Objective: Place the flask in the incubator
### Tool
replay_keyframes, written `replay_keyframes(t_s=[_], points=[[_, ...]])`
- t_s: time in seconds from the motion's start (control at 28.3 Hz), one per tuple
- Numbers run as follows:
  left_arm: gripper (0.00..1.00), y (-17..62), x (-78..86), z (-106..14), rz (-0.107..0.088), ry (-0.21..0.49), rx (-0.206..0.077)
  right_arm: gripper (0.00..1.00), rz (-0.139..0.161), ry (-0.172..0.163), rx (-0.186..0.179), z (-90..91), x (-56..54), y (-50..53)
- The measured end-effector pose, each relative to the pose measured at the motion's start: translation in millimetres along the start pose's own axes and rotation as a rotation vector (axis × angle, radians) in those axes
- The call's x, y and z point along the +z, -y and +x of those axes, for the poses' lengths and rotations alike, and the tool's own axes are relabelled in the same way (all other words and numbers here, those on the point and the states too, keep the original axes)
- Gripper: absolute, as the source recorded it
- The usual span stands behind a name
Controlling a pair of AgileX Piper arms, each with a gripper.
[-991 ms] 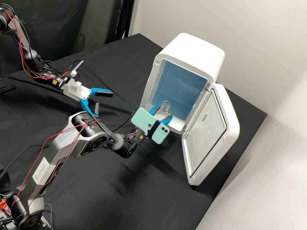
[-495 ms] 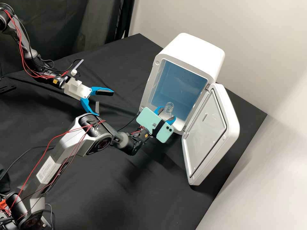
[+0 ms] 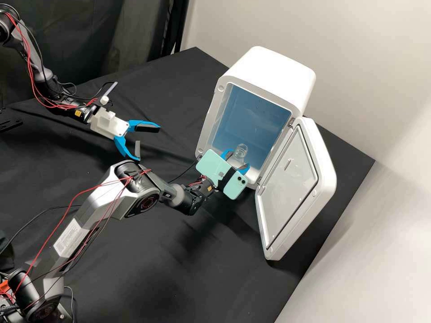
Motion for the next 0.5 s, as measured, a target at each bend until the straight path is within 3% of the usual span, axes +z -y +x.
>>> replay_keyframes(t_s=[0.14, 0.28, 0.5], points=[[1.0, 0.0, 0.0, 0.0, 0.0, 0.0, 0.0, 0.0, 0.013, -0.008, -0.003, 6.3, 0.4, 4.0], [1.0, 0.0, 0.0, 0.0, 0.0, 0.0, 0.0, 0.0, 0.027, 0.006, -0.017, 12.7, 2.3, 8.0], [1.0, 0.0, 0.0, 0.0, 0.0, 0.0, 0.0, 0.0, 0.036, 0.0, -0.02, 20.2, -6.8, 7.1]])
